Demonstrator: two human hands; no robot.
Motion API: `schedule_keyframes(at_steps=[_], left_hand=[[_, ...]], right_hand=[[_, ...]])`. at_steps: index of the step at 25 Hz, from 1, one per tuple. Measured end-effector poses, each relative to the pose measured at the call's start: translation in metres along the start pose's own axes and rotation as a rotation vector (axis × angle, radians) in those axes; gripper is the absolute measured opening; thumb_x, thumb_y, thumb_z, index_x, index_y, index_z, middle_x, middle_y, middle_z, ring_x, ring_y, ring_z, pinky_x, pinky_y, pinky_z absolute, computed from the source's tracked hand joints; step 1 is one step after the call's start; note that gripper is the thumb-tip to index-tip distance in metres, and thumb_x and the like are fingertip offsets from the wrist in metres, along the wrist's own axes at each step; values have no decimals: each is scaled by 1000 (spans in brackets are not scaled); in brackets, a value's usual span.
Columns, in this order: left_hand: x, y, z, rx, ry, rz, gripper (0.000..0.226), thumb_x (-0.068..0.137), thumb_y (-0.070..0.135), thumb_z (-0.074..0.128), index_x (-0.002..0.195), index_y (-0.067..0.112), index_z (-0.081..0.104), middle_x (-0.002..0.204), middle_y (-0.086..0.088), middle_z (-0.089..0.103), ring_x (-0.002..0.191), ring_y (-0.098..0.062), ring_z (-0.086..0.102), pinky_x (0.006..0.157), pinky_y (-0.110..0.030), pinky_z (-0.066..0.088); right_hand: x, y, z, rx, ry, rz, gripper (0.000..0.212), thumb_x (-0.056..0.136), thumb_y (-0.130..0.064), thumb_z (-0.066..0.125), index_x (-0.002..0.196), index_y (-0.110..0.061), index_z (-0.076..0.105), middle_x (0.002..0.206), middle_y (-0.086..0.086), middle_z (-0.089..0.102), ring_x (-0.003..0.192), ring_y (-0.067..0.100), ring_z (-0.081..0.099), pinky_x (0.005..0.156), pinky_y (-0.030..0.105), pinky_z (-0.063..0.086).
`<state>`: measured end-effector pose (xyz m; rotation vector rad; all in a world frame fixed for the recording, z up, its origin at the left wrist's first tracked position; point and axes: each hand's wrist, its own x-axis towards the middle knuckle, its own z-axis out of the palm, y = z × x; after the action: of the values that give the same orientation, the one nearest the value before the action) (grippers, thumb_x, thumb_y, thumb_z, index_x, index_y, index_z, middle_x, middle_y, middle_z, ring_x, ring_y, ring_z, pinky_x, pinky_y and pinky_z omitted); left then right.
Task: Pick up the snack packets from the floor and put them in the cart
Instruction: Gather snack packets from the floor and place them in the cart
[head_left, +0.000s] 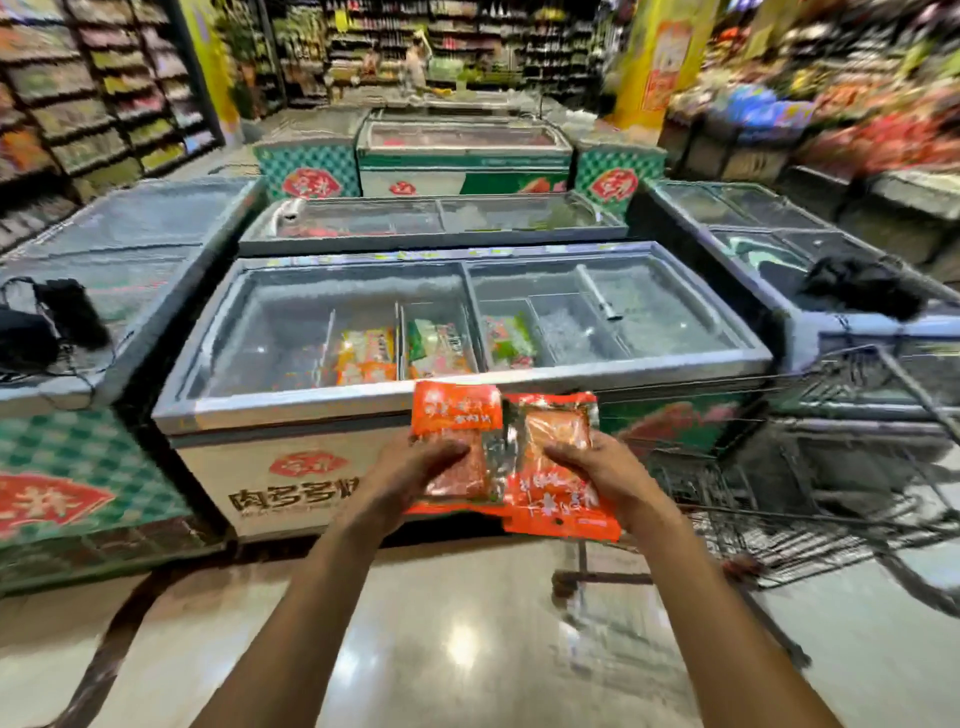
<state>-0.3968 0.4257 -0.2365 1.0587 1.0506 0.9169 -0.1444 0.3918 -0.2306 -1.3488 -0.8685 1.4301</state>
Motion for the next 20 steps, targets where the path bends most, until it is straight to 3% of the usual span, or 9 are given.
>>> schedule_keyframes(at_steps=[3,8,11,15,20], left_hand=[[49,-14,71,2,-61,-52,31,88,5,72,118,1,66,110,-19,75,94,-27,74,74,-28,61],[166,-55,149,-33,-64,-93,39,83,15,79,119,9,66,113,-18,75,102,-36,73,90,-48,59],[252,-79,201,-84,-64,-159,43,84,15,79,122,7,63,116,-19,73,104,-37,72,92,-49,59],[342,-112,256,-87,-69,-267,44,85,7,77,125,1,61,120,-24,70,103,-36,72,87,-44,61],[442,-187,297,-66,-55,-358,53,77,9,82,124,-3,59,119,-29,68,106,-44,67,95,-59,54]], right_hand=[[26,-7,-77,13,32,58,25,85,-8,75,108,-2,66,93,21,77,67,26,75,59,34,63],[112,-5,-177,6,74,93,29,86,-8,75,113,-3,64,94,22,77,68,29,75,60,36,63],[175,-4,-236,51,129,122,28,86,-5,74,113,-5,66,102,25,75,71,27,75,61,35,63],[253,11,-315,97,208,175,25,86,-1,73,111,-5,68,97,21,76,67,25,75,64,37,64],[359,70,-408,120,272,307,34,84,-6,76,116,-2,67,97,20,77,72,29,75,78,49,62]])
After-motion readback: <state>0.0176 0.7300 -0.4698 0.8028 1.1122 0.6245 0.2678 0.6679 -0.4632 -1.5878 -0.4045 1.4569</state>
